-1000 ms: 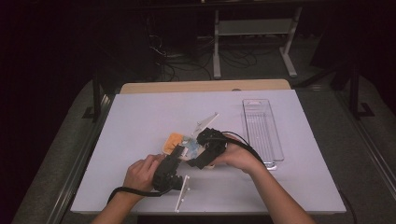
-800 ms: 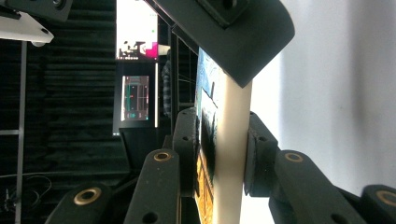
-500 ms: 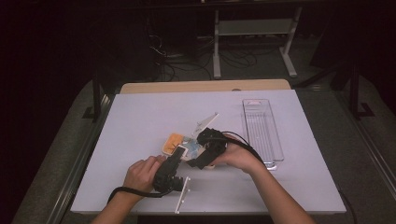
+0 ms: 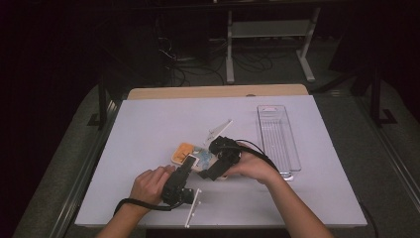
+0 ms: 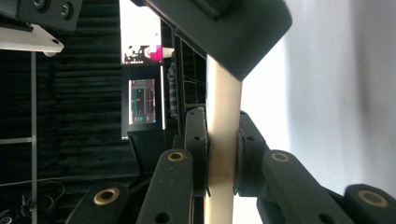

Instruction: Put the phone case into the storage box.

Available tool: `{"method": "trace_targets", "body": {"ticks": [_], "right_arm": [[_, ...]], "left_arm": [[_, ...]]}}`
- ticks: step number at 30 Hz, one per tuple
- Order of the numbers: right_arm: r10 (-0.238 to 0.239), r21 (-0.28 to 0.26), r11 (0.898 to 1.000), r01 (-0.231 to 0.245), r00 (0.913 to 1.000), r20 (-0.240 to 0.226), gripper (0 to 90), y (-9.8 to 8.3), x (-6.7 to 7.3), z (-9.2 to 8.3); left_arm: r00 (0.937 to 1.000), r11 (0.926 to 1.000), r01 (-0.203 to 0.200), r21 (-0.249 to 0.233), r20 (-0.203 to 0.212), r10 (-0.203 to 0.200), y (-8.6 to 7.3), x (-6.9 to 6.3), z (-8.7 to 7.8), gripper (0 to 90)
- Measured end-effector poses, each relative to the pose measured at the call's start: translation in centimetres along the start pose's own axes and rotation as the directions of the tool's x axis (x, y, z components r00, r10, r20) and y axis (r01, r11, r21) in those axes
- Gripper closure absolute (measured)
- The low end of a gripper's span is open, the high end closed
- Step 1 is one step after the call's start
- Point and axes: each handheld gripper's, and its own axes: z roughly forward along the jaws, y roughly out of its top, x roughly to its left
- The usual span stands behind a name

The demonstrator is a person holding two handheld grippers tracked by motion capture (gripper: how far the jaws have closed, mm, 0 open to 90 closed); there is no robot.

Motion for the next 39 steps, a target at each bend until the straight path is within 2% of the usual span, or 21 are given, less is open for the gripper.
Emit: {"method": "trace_targets", "body": {"ticks": [1, 12, 13, 18, 19, 20, 23, 24, 26, 29, 31, 34, 39], "right_arm": [[0.005, -0.003, 1.000, -0.005, 1.0000, 0.002, 3.4, 0.0, 0.1, -0.1], [0.020, -0.052, 0.998, -0.019, 0.9997, 0.017, 2.2, -0.1, -0.4, -1.9], [0.033, -0.061, 0.998, -0.032, 0.9993, 0.016, 2.2, -0.2, -0.3, -2.0], [0.033, -0.079, 0.996, -0.030, 0.9989, 0.033, 2.2, -0.6, -0.7, -2.8], [0.020, -0.088, 0.996, -0.017, 0.9992, 0.036, 2.2, -0.8, -0.8, -2.9], [0.037, -0.081, 0.996, -0.034, 0.9988, 0.033, 2.2, -0.9, -0.7, -3.0], [0.022, -0.087, 0.996, -0.018, 0.9991, 0.035, 2.2, -1.3, -0.6, -3.3], [0.043, -0.086, 0.996, -0.040, 0.9987, 0.028, 2.2, -1.4, -0.5, -3.5], [0.049, -0.096, 0.994, -0.046, 0.9985, 0.024, 2.2, -1.8, -0.4, -3.7], [0.041, -0.105, 0.994, -0.037, 0.9988, 0.028, 2.2, -2.6, -0.5, -4.0], [0.038, -0.108, 0.994, -0.034, 0.9986, 0.037, 2.0, -3.3, -0.6, -4.2], [0.085, -0.136, 0.987, -0.082, 0.9961, 0.022, 1.9, -4.0, -0.7, -4.8], [0.092, -0.167, 0.982, -0.083, 0.9947, 0.046, 2.0, -5.2, -1.0, -5.5]], "left_arm": [[1.0000, 1.0000, 0.002, 0.000, 0.000, -0.002, -0.1, 0.0, 0.0, 78.7], [0.9999, 0.9989, 0.010, 0.045, 0.013, -0.011, -1.1, 0.1, 0.2, 78.7], [0.9997, 0.9990, 0.019, 0.041, 0.016, -0.019, -1.2, 0.1, 0.2, 78.6], [0.9991, 0.9975, 0.029, 0.064, 0.029, -0.031, -1.8, 0.2, 0.2, 78.7], [0.9990, 0.9972, 0.030, 0.068, 0.029, -0.032, -1.9, 0.2, 0.2, 78.6], [0.9988, 0.9969, 0.033, 0.071, 0.034, -0.035, -2.0, 0.2, 0.3, 78.7], [0.9984, 0.9956, 0.044, 0.083, 0.033, -0.046, -2.3, 0.2, 0.3, 78.7], [0.9984, 0.9954, 0.043, 0.086, 0.034, -0.046, -2.4, 0.3, 0.3, 78.7], [0.9982, 0.9947, 0.043, 0.094, 0.038, -0.046, -2.6, 0.3, 0.4, 78.7], [0.9975, 0.9936, 0.054, 0.099, 0.041, -0.058, -2.9, 0.3, 0.4, 78.7], [0.9980, 0.9926, 0.043, 0.114, 0.041, -0.048, -3.0, 0.4, 0.3, 78.7], [0.9978, 0.9914, 0.047, 0.122, 0.041, -0.052, -3.1, 0.5, 0.4, 78.7], [0.9972, 0.9914, 0.056, 0.118, 0.042, -0.062, -3.2, 0.4, 0.4, 78.7]]}}
